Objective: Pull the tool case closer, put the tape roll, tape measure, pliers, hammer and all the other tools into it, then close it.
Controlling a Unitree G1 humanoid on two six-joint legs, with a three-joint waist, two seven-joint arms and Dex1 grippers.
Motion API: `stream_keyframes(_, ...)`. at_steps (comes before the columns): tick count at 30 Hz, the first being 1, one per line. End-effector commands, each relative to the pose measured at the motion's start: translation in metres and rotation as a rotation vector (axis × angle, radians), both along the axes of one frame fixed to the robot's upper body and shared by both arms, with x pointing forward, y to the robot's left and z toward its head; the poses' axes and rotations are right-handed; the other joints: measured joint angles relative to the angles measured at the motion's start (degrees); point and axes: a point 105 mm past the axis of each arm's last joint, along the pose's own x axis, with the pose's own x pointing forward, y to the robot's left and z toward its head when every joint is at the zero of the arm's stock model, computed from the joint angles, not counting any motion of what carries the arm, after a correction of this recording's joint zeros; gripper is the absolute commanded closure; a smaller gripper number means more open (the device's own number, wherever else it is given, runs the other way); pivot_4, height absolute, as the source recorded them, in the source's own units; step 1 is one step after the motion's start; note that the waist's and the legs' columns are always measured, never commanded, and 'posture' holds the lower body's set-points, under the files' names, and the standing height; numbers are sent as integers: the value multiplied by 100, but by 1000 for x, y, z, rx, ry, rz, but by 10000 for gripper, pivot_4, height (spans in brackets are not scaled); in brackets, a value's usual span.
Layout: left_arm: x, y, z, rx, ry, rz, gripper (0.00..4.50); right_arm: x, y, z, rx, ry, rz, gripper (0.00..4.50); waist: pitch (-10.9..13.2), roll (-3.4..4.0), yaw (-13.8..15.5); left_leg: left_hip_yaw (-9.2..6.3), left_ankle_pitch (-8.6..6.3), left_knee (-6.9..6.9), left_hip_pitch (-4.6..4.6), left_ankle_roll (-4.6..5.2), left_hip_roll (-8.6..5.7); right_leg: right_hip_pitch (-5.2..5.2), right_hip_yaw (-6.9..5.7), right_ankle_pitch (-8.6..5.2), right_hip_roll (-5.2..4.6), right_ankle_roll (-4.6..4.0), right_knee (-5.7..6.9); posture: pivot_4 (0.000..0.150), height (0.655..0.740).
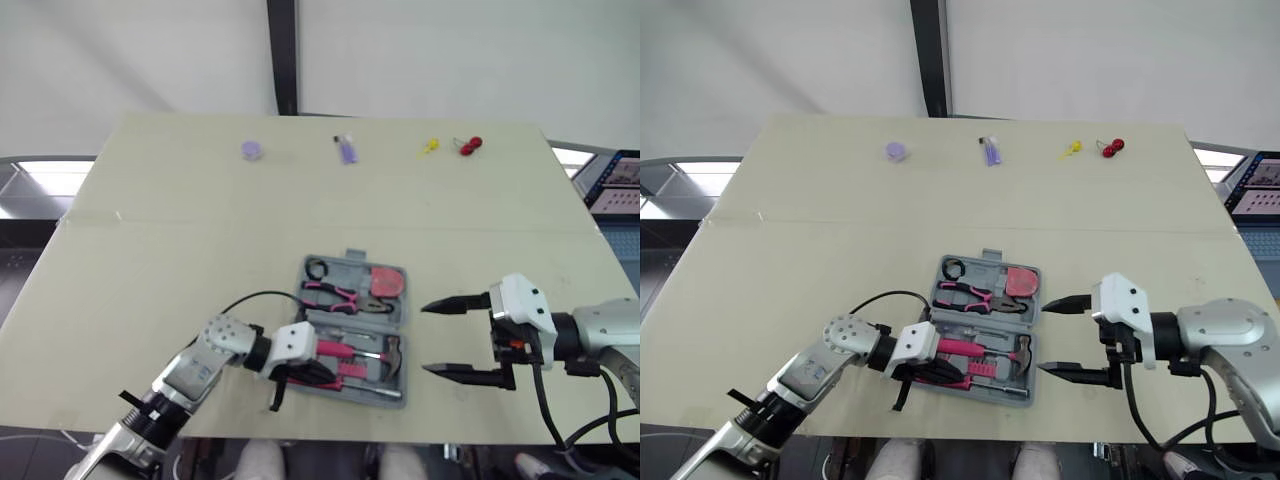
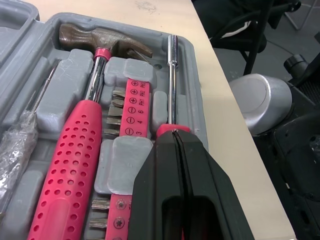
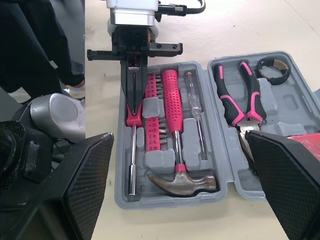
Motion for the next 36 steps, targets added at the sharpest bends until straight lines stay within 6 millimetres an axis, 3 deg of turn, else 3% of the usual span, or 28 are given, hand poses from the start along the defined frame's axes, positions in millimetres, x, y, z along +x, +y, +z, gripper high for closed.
stream_keyframes(1, -5, 3, -16, 71, 0, -29, 44800, -2, -1, 10, -9, -50, 14, 0, -1, -1, 1, 0, 0, 0, 0, 0, 0, 0, 0, 0, 0, 0, 0, 1500, 7400)
stream_keyframes(14, -11, 16, -46, 220, -88, -116, 44800, 0, -5, 10, -21, -59, 0, 0, -43, 6, 5, 1, 0, -8, 26, 0, 0, 25, 0, 0, 0, 0, -6, 1500, 7400)
stream_keyframes(17, -9, 7, -31, 120, -41, -71, 44800, 2, -5, 12, -3, -62, -10, 0, -45, 8, 4, 0, -1, -9, 34, 1, 0, 35, 0, 0, 0, 0, -9, 1500, 7400)
stream_keyframes(20, -1, 1, -2, -5, 11, 6, 44800, 4, -6, 15, 31, -53, -36, 0, -44, 8, -12, 0, -1, -10, 34, 1, 0, 34, 0, 0, 0, 0, -10, 1500, 7400)
stream_keyframes(23, 3, 1, 33, -123, 68, 81, 36215, 14, -16, 13, 69, -36, -118, 0, -40, 6, -18, 0, -1, -11, 30, 1, 1, 28, 0, 0, 0, 0, -8, 1500, 7400)
stream_keyframes(27, 6, 5, 65, -204, 101, 177, 15873, 26, -34, 0, 84, -20, -239, 0, -37, 2, 3, -2, -1, -8, 23, 2, 0, 26, 2, 0, -1, 0, -8, 1500, 7400)
stream_keyframes(30, 28, 33, 78, -229, 74, 366, 279, 38, -48, -13, 124, -30, -368, 0, -37, 3, -25, -2, -1, -10, 25, 2, 1, 26, 1, 0, 1, 0, -8, 1500, 7400)
stream_keyframes(33, 53, 77, 71, -195, 23, 581, 279, 48, -54, -31, 140, -44, -473, 0, -37, 7, -75, 0, -1, -19, 28, 1, 1, 20, 1, 0, 1, 0, -7, 1500, 7400)
stream_keyframes(36, 73, 110, 59, -179, -3, 745, 279, 48, -47, -52, 125, 9, -484, 0, -37, 10, -149, 3, -1, -30, 28, 1, 0, 13, 1, 0, 1, 0, -7, 1500, 7400)
